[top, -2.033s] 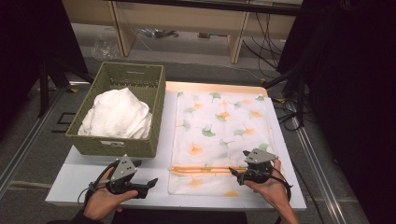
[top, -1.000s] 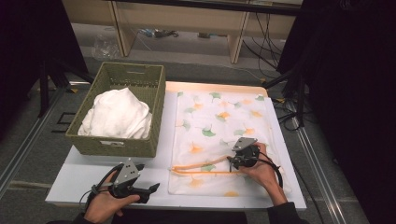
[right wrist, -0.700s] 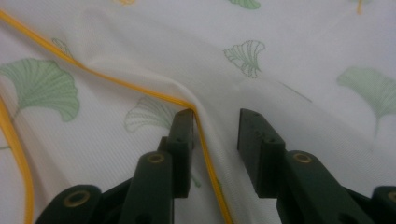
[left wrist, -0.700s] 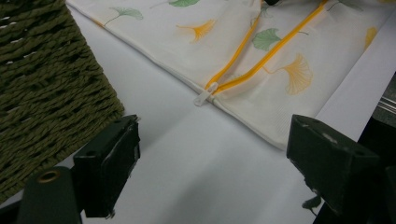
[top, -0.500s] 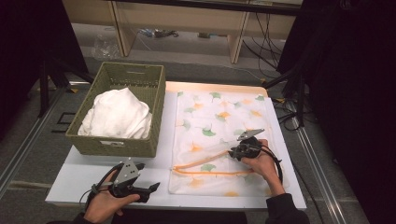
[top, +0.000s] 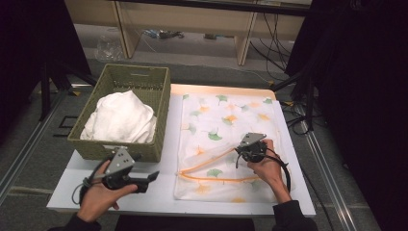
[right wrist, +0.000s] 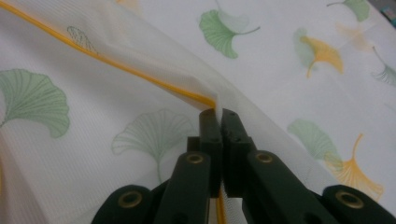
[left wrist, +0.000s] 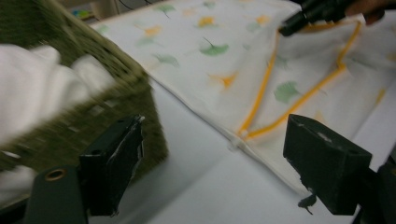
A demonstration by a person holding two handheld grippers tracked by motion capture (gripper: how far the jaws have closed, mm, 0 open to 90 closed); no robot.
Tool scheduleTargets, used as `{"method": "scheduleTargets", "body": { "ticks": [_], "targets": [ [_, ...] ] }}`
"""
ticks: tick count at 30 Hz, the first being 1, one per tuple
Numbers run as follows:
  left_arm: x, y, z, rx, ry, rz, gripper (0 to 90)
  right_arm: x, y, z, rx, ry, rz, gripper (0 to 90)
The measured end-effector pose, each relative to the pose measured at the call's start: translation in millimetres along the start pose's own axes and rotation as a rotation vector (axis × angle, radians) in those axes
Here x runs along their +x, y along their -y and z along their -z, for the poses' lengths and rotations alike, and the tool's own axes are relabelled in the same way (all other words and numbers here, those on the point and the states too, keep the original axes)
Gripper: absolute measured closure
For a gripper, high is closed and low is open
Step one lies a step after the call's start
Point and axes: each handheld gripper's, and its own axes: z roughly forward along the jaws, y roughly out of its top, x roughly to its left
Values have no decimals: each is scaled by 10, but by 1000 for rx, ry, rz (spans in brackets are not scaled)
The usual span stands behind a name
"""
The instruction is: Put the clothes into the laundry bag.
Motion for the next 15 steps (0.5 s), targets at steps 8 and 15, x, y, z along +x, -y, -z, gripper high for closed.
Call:
{"method": "scheduleTargets", "body": {
  "ticks": [8,15],
  "targets": [
    [528,-495,66,28,-158,-26,177,-1,-79,99,-49,37,40,900],
    [1240,-741,-173,202,-275,24,176,27,-185,230,-79,72,83,899]
  ]
}}
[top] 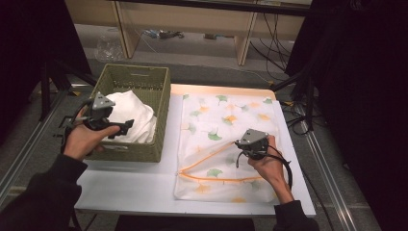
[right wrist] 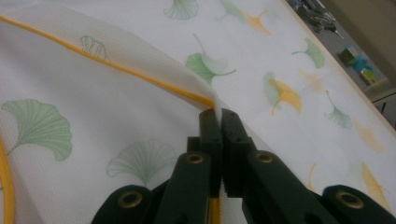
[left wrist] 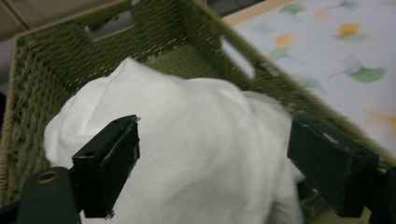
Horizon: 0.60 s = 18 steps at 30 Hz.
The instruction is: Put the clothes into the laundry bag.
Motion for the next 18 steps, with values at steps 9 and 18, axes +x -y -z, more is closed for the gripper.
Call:
{"method": "scheduleTargets", "body": {
  "ticks": [9,18],
  "targets": [
    [257,-81,-500,63,13,119,193,-46,-82,103,-39,31,53,899],
    [328,-159,-744,200,-53,25,182,6,-77,51,-7,-10,30,899]
  ]
}}
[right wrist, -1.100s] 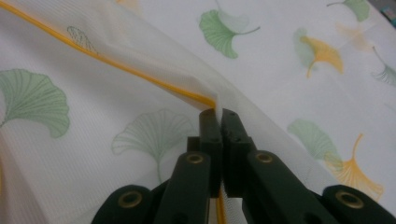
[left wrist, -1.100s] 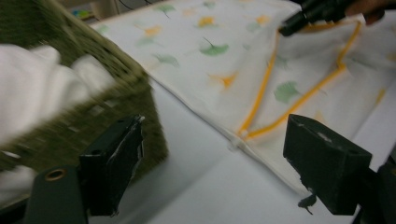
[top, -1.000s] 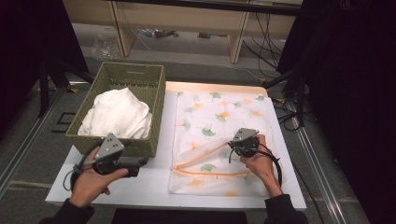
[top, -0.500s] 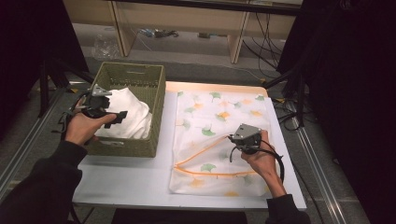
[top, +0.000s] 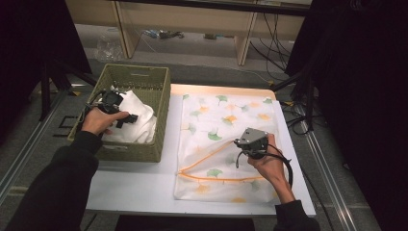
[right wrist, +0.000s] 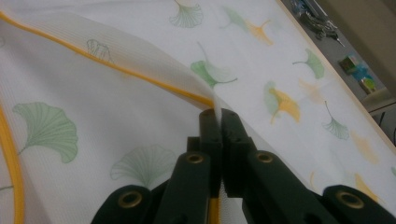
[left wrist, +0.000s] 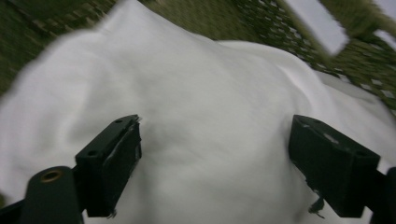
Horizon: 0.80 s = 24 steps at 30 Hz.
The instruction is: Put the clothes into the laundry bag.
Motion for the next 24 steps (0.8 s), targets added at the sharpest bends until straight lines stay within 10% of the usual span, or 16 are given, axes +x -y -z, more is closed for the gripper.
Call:
{"method": "scheduleTargets", "body": {
  "ticks": [2,10,16,24],
  "targets": [
    [111,-49,-65,18,-11,66,133,8,-3,-16,7,-4,-12,899],
    [165,-23,-424,132,34,99,0,21,10,-56,35,-13,5,899],
    [29,-50,-492,149,109,42,0,24,11,-76,35,-24,11,898],
    [212,-9,-499,139,-68,138,0,30,19,-67,37,-20,10,897]
  ]
}}
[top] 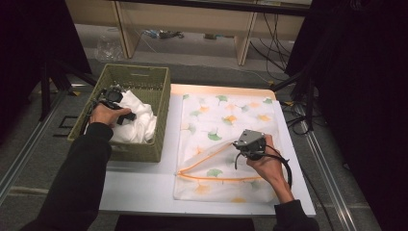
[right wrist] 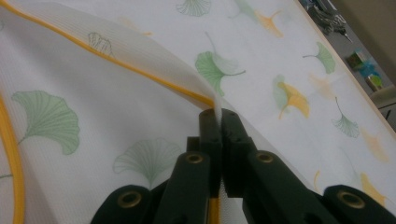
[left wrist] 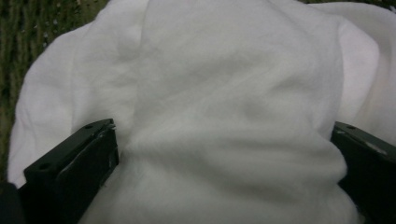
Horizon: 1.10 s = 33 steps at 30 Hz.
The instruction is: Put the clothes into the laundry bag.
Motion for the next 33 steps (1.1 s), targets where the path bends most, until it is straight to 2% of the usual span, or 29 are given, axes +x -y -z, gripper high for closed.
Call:
{"method": "scheduleTargets", "body": {
  "ticks": [1,2,3,4,6,7,8,9,10,11,12,13,14,15,16,17,18,19,20,21,22,23,24,27,28,29,30,31,33],
  "targets": [
    [15,-7,-8,15,-15,21,0,-11,7,-7,-1,0,20,897],
    [22,-7,-22,18,-15,24,0,-11,7,-7,-1,0,20,897],
    [46,-2,-63,27,-2,30,0,-3,7,-5,-2,0,20,897],
    [63,3,-87,31,15,47,0,16,4,3,6,1,-6,897],
    [69,20,-123,21,29,56,0,8,4,2,0,-1,6,897],
    [62,34,-155,24,44,60,0,8,4,2,0,-1,6,897],
    [28,54,-219,15,89,103,0,22,-1,7,2,3,-9,897],
    [43,65,-246,9,117,103,0,30,-3,12,6,2,-12,897],
    [43,65,-246,9,117,103,13,30,-3,12,6,2,-12,897],
    [83,65,-258,4,216,105,150,24,-8,13,-4,1,4,896],
    [66,88,-291,-20,263,156,267,18,-11,12,-8,0,9,896],
    [66,88,-291,-20,263,156,328,16,-16,17,-7,1,5,897],
    [12,110,-318,-29,272,180,367,26,-19,23,-7,6,-10,897],
    [13,97,-305,-25,278,161,401,14,-20,23,-12,4,20,897],
    [37,92,-295,-30,298,135,401,14,-20,23,-12,4,20,897],
    [51,93,-287,-40,318,136,434,11,-17,23,-15,0,32,897],
    [61,93,-276,-45,332,128,488,11,-19,16,-13,0,27,896],
    [70,89,-272,-56,348,110,488,11,-19,16,-13,0,27,896],
    [80,71,-246,-60,379,108,505,21,-22,14,-10,-1,10,897],
    [91,54,-229,-75,408,107,524,12,-17,7,-11,0,27,897],
    [87,31,-205,-109,445,97,537,22,-13,7,-4,-1,11,897],
    [69,-3,-174,-127,475,76,551,0,-12,-1,-15,-3,34,897],
    [69,-3,-174,-127,475,76,551,0,-12,-1,-15,-3,34,897],
    [75,8,-170,-162,519,38,544,5,-6,8,-14,-7,6,897],
    [95,34,-171,-170,504,40,531,5,0,9,-13,-9,11,897],
    [95,51,-165,-166,440,41,451,-8,-1,4,-18,-9,30,897],
    [95,51,-165,-166,440,41,401,-8,-1,4,-18,-9,30,897],
    [52,43,-146,-146,373,45,401,-5,-3,4,-17,-8,25,897],
    [-21,20,-117,-128,317,8,292,7,-8,-4,-10,-6,38,897]
  ]
}}
